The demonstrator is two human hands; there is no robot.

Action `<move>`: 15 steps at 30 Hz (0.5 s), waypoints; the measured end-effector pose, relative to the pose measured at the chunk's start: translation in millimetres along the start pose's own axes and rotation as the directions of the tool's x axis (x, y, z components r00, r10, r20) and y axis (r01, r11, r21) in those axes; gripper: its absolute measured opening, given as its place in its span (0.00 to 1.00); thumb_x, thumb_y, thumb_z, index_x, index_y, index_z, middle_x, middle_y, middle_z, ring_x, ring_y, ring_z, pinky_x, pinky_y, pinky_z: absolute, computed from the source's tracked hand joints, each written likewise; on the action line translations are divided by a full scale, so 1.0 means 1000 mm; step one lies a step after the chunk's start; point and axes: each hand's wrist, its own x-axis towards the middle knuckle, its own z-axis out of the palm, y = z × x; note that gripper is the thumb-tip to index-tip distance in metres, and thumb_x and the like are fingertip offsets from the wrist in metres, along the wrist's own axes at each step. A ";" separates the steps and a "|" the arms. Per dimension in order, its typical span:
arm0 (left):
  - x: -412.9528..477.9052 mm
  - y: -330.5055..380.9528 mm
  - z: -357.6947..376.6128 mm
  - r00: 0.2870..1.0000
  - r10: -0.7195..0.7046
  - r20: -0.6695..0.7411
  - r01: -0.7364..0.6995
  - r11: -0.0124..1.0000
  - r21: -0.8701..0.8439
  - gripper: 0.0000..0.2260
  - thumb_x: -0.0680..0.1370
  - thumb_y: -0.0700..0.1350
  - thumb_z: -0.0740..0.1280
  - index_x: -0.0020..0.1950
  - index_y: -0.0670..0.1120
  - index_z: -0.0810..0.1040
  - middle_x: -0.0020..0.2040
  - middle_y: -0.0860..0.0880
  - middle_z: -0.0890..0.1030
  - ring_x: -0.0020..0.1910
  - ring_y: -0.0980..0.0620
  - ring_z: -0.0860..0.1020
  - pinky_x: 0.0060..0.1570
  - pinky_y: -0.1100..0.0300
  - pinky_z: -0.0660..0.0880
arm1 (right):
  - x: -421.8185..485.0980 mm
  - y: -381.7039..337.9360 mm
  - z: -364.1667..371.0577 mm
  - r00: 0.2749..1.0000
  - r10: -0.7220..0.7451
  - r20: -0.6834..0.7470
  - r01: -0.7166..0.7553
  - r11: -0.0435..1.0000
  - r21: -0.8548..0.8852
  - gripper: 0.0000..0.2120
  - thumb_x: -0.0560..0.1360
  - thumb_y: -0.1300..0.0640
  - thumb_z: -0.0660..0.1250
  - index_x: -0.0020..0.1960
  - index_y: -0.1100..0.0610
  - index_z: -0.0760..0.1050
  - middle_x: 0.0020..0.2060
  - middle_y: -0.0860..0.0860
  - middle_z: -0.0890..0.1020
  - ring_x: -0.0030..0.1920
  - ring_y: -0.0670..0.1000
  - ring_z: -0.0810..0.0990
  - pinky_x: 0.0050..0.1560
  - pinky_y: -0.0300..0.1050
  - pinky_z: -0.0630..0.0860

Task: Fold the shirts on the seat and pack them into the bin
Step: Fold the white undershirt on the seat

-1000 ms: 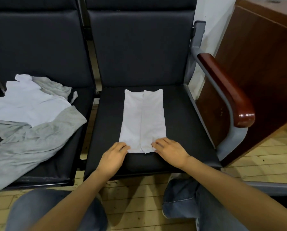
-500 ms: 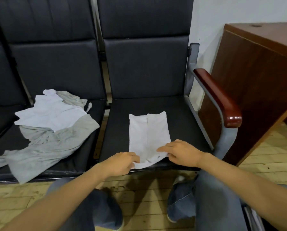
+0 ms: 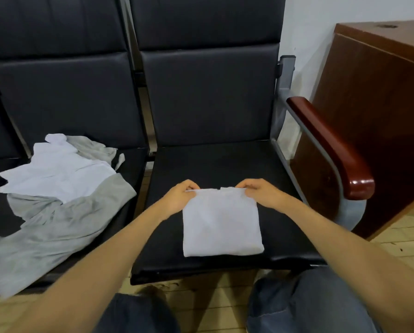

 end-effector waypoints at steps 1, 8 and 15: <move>0.016 -0.008 0.010 0.997 -0.073 -0.005 0.073 0.997 -0.006 0.07 0.81 0.44 0.60 0.55 0.47 0.75 0.57 0.45 0.78 0.53 0.49 0.76 0.51 0.56 0.73 | 0.016 0.011 0.003 0.997 0.074 0.033 -0.073 0.997 -0.035 0.12 0.79 0.61 0.58 0.54 0.49 0.77 0.56 0.49 0.78 0.59 0.50 0.76 0.59 0.46 0.74; 0.042 -0.028 0.019 0.983 -0.183 -0.014 0.179 0.971 -0.158 0.18 0.73 0.49 0.73 0.60 0.50 0.71 0.52 0.52 0.75 0.49 0.56 0.76 0.40 0.65 0.73 | 0.051 0.037 0.018 0.997 0.069 -0.026 -0.071 0.988 -0.136 0.18 0.77 0.48 0.66 0.66 0.48 0.72 0.65 0.48 0.71 0.64 0.49 0.71 0.56 0.39 0.67; 0.025 -0.032 0.017 0.961 -0.273 0.031 0.264 0.886 -0.380 0.09 0.74 0.40 0.71 0.51 0.46 0.74 0.50 0.47 0.80 0.48 0.53 0.80 0.40 0.61 0.77 | 0.040 0.051 0.027 0.965 0.173 -0.196 -0.145 0.978 0.150 0.30 0.73 0.56 0.72 0.70 0.51 0.62 0.55 0.47 0.71 0.55 0.48 0.73 0.48 0.41 0.71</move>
